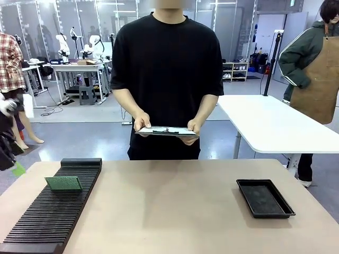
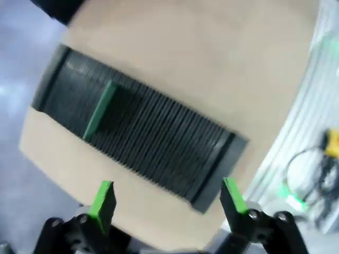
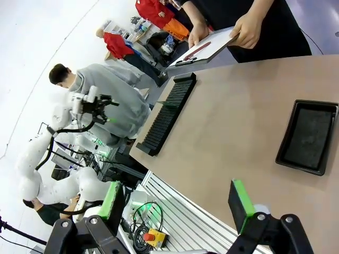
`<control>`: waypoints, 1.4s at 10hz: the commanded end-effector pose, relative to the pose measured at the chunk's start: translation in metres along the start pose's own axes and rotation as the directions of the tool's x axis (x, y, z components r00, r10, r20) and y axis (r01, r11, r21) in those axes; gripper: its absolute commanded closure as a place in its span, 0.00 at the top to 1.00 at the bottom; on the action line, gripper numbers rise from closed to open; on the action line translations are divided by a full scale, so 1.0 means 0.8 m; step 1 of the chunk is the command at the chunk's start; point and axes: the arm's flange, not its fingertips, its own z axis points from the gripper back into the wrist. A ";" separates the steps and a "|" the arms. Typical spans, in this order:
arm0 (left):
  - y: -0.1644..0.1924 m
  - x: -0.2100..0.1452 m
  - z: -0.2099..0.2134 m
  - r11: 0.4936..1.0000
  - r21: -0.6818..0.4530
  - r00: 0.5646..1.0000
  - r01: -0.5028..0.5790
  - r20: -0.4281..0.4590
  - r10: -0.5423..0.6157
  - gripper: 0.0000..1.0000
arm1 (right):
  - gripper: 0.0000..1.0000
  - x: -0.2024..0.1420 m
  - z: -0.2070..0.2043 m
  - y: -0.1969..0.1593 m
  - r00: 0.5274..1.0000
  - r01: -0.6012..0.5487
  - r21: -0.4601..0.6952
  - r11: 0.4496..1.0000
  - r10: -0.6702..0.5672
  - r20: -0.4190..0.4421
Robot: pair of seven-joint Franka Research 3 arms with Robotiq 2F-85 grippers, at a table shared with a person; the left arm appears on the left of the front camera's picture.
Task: Inspect the PCB.
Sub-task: Pick up the Blank PCB and present it to the human.
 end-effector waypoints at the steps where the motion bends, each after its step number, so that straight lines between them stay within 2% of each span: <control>1: 0.052 -0.004 -0.044 0.996 -0.017 0.988 0.088 -0.128 -0.089 1.00 | 1.00 0.002 -0.002 0.000 1.000 -0.022 0.009 1.000 0.022 0.008; 3: 0.058 0.003 -0.062 0.997 -0.025 0.992 0.078 -0.100 -0.080 1.00 | 1.00 0.002 -0.002 0.000 1.000 -0.022 0.009 1.000 0.022 0.008; 4: 0.062 0.006 -0.062 0.999 0.015 0.997 0.046 -0.064 -0.045 1.00 | 1.00 0.002 -0.002 0.000 1.000 -0.022 0.009 1.000 0.022 0.008; 5: 0.053 -0.004 -0.079 0.996 -0.047 0.986 0.080 -0.145 -0.086 1.00 | 1.00 0.002 -0.002 0.000 1.000 -0.022 0.009 1.000 0.022 0.008; 9: 0.057 -0.003 -0.079 0.996 -0.040 0.988 0.076 -0.130 -0.080 1.00 | 1.00 0.002 -0.002 0.000 1.000 -0.022 0.009 1.000 0.022 0.008; 10: 0.049 -0.001 -0.080 0.971 0.017 0.952 0.239 -0.203 -0.231 1.00 | 1.00 0.002 -0.002 0.000 1.000 -0.022 0.009 1.000 0.022 0.008; 13: 0.124 0.021 -0.115 0.909 -0.181 0.914 0.375 -0.091 -0.395 1.00 | 1.00 0.002 -0.002 0.000 1.000 -0.022 0.009 1.000 0.022 0.008; 14: 0.149 0.023 -0.139 0.912 -0.201 0.922 0.357 -0.083 -0.379 1.00 | 1.00 0.002 -0.002 0.000 1.000 -0.022 0.009 1.000 0.022 0.008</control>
